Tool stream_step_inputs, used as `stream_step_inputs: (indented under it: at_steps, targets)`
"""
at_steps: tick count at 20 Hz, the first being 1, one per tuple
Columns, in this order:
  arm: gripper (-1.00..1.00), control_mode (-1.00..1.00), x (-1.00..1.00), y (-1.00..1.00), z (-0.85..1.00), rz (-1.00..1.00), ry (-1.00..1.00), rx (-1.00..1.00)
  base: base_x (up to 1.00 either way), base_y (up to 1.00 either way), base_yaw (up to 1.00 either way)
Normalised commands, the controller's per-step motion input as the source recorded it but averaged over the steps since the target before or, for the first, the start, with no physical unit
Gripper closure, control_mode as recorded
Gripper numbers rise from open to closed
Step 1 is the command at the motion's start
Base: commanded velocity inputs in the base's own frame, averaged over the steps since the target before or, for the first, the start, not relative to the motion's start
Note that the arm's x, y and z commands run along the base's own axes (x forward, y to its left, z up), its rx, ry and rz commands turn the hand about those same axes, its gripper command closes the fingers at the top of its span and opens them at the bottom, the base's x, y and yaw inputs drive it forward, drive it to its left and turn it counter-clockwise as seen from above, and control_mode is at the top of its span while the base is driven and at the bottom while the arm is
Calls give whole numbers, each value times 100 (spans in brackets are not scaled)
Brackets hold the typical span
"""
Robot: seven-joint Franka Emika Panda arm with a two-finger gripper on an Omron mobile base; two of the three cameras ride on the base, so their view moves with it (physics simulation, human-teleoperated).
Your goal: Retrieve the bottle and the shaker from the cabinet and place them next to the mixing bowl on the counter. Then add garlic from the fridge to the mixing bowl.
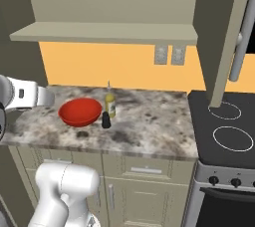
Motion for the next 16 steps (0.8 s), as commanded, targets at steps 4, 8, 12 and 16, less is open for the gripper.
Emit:
stream_step_inputs:
  at_steps: [4, 8, 12, 16]
  targets:
    - [100, 100, 0, 0, 0, 0, 0, 0, 51, 0, 0]
    - [100, 100, 0, 0, 0, 0, 0, 0, 21, 0, 0]
    - [100, 100, 0, 0, 0, 0, 0, 0, 0, 0, 0]
    - [100, 100, 0, 0, 0, 0, 0, 0, 0, 0, 0]
